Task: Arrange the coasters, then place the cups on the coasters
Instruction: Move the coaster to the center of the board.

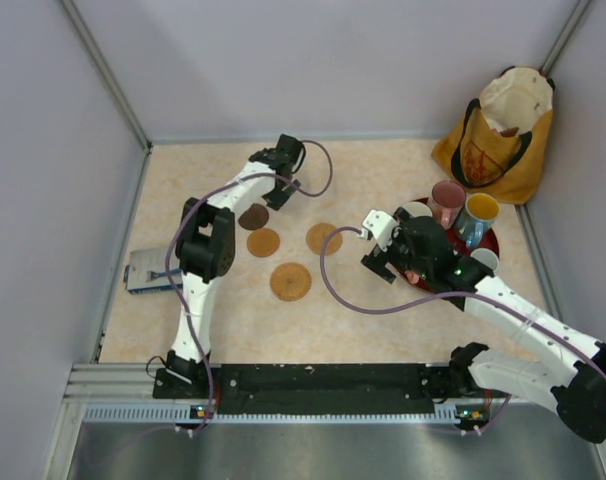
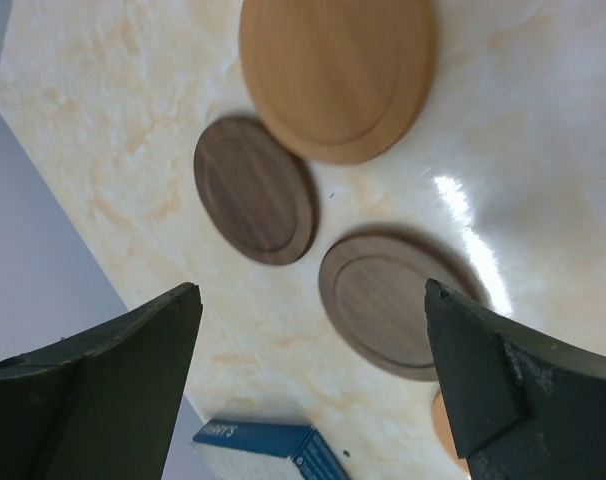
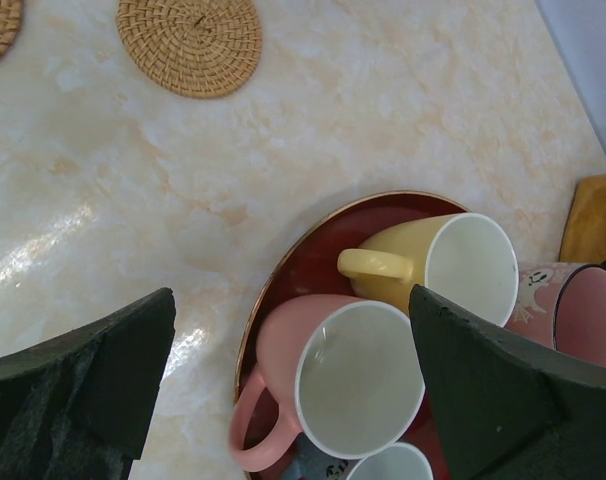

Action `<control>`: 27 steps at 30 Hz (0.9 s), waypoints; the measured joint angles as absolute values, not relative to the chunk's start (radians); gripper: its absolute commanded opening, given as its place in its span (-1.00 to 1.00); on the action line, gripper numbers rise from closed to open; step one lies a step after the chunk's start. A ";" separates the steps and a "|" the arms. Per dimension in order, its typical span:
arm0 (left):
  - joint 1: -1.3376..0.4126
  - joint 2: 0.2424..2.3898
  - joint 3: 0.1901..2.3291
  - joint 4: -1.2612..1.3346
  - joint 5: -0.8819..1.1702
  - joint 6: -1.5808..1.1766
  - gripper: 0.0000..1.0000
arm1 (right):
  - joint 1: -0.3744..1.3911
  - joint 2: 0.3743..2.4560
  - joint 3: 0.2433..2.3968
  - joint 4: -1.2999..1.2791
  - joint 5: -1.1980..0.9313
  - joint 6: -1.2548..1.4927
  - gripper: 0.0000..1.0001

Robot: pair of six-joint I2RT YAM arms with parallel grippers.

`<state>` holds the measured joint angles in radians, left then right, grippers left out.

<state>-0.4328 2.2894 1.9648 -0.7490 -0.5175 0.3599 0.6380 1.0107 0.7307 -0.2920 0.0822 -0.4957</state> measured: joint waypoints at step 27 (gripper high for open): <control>-0.331 2.304 1.942 -0.782 -0.436 0.292 0.92 | 0.638 1.011 0.727 -0.283 0.084 -0.498 0.97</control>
<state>-0.3313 2.3043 1.9423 -0.7822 -0.4358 0.2920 0.6380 1.0107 0.7265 -0.2832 0.0837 -0.4980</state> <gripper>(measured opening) 0.961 0.987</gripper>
